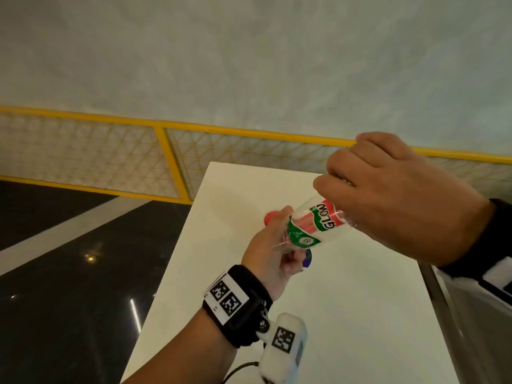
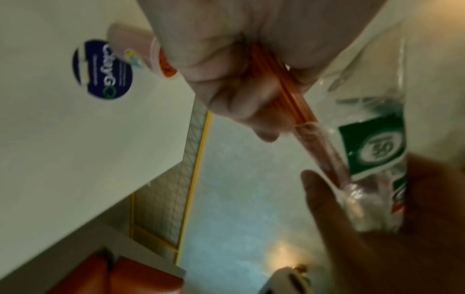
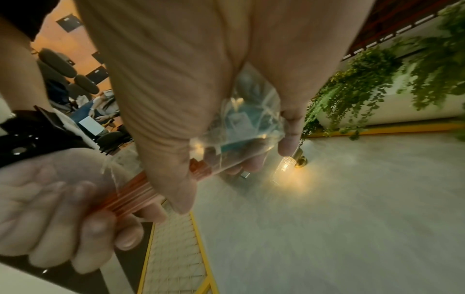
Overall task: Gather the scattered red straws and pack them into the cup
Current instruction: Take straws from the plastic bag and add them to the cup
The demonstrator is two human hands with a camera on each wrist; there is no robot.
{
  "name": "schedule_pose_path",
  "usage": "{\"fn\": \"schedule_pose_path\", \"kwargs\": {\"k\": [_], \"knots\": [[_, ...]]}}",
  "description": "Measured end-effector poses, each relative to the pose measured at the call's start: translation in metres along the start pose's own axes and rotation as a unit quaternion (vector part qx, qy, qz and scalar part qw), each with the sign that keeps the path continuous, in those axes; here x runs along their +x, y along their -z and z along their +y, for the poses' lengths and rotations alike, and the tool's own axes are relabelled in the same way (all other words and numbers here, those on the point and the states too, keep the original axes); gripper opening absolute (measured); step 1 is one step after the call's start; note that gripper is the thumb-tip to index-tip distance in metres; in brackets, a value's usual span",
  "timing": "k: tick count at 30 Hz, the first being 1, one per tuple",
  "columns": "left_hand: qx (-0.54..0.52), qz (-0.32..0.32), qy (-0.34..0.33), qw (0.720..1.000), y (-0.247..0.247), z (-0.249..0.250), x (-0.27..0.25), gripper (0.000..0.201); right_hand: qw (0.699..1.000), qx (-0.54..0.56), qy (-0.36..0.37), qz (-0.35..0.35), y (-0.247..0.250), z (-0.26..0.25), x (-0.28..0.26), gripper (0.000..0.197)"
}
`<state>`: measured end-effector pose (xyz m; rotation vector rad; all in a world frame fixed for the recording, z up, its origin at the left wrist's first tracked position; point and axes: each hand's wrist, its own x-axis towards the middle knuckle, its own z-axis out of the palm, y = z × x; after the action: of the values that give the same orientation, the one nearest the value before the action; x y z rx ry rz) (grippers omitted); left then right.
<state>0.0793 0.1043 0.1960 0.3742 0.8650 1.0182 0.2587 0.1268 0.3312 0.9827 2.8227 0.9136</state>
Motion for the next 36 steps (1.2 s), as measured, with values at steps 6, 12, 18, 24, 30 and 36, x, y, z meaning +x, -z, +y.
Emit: {"fn": "schedule_pose_path", "kwargs": {"k": [6,12,18,24,30,36], "knots": [[0.037,-0.015,-0.047,0.998,0.007,0.0,0.002,0.02,1.0,-0.005,-0.005,0.018,0.003,0.006,0.002,0.023],[0.062,0.014,-0.103,0.993,0.014,0.014,0.003,0.035,0.992,0.052,-0.111,0.043,-0.015,0.023,-0.014,0.036],[0.106,0.081,-0.119,0.984,0.038,0.018,0.001,0.046,0.874,0.345,-0.342,0.015,-0.082,-0.001,-0.056,0.039],[0.135,0.132,-0.086,0.978,0.07,0.007,0.002,0.035,0.65,0.507,-0.521,-0.22,-0.203,-0.112,-0.121,0.047],[0.178,0.146,-0.05,0.972,0.082,-0.011,0.008,0.035,0.492,0.477,-0.659,-0.311,-0.274,-0.205,-0.171,0.086],[0.269,0.149,-0.049,0.95,0.089,-0.026,0.01,0.038,0.519,0.391,-0.677,-0.345,-0.27,-0.223,-0.173,0.128]]}}
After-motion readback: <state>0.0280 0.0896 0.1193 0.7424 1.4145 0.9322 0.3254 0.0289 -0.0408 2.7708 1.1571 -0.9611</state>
